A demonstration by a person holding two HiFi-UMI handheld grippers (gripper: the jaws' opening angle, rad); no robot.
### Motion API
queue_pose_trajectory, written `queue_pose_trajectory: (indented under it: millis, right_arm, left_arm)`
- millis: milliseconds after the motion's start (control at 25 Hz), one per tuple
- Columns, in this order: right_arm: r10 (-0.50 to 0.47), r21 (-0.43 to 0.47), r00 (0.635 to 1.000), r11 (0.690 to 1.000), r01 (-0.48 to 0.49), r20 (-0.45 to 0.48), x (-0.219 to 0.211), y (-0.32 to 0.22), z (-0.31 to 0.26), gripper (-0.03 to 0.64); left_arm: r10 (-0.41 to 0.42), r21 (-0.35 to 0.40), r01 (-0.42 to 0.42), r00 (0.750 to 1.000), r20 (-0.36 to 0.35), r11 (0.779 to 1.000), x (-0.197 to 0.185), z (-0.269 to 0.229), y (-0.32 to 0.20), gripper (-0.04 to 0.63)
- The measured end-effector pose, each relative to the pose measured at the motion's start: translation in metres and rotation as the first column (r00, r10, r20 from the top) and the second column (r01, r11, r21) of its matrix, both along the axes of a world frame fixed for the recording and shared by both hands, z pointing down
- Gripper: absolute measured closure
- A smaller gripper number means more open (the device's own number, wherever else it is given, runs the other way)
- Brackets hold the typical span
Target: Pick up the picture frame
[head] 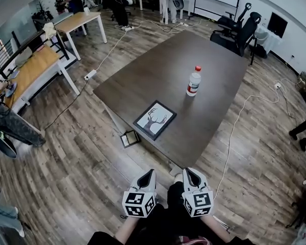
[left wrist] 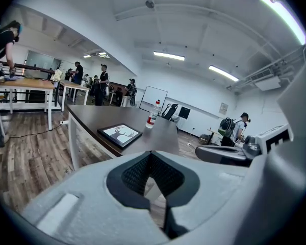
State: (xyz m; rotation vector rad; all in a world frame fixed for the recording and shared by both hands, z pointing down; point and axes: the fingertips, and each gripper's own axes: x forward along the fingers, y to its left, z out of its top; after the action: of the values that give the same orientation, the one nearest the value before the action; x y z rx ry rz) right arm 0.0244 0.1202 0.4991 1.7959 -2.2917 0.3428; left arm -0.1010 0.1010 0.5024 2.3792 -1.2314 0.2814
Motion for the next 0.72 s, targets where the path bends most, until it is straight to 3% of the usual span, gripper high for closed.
queue_pose_trajectory:
  millis: [480, 720]
  right_arm:
    - [-0.152, -0.026, 0.988, 0.988, 0.152, -0.009, 0.046, -0.112, 0.004, 0.611]
    - [-0.258, -0.073, 0.966, 0.964, 0.257, -0.002, 0.062, -0.147, 0.017, 0.611]
  left_arm:
    - [-0.135, -0.030, 0.136, 0.991, 0.016, 0.990, 0.043, 0.003, -0.093, 0.586]
    - [-0.206, -0.051, 0.207, 0.978, 0.028, 0.977, 0.063, 0.007, -0.120, 0.586]
